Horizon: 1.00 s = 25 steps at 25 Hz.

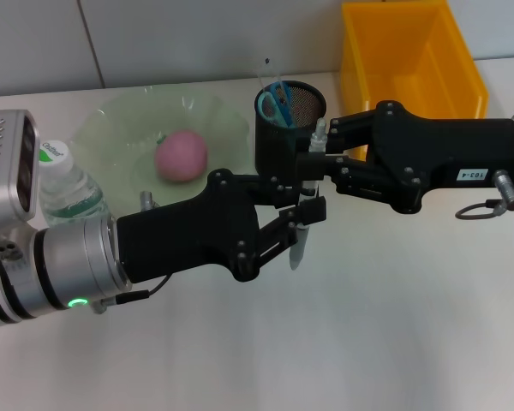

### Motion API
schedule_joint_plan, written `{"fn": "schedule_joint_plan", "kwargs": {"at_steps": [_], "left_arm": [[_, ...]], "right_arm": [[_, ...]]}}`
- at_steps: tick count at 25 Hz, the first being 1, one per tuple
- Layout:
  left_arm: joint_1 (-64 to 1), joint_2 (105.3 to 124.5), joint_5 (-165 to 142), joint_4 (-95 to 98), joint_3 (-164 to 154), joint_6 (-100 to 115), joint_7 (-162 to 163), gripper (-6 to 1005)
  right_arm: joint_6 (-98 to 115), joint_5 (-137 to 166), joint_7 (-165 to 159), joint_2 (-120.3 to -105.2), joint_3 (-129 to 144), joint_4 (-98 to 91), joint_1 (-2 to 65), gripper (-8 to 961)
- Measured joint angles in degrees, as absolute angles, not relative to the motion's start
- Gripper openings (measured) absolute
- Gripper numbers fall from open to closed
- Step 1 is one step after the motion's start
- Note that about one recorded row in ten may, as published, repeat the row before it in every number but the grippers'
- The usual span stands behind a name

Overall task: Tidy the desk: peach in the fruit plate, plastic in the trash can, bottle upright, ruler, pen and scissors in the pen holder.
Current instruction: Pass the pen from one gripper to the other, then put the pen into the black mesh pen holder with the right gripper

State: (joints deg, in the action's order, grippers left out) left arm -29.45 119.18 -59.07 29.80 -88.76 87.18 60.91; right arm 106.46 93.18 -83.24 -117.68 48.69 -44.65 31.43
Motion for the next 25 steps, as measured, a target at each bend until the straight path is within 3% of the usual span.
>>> {"fn": "schedule_joint_plan", "kwargs": {"at_steps": [7,12,25], "left_arm": [[-29.49,119.18,-58.82,29.7,-88.8,86.67,62.15,181],[-29.97,119.18,-58.85,29.71,-89.34,85.72,63.08,395],[-29.33,118.96,-58.98,29.92,-89.39,85.91,63.11,701]], "right_arm": [[106.43,93.18,-83.23,-117.68,48.65,-44.65,31.46,191],[106.43,93.21,-83.23,-117.68,48.57,-44.65,31.53,192],[106.31,93.36,-84.45,-116.65,44.96,-45.56,31.09,193]]}}
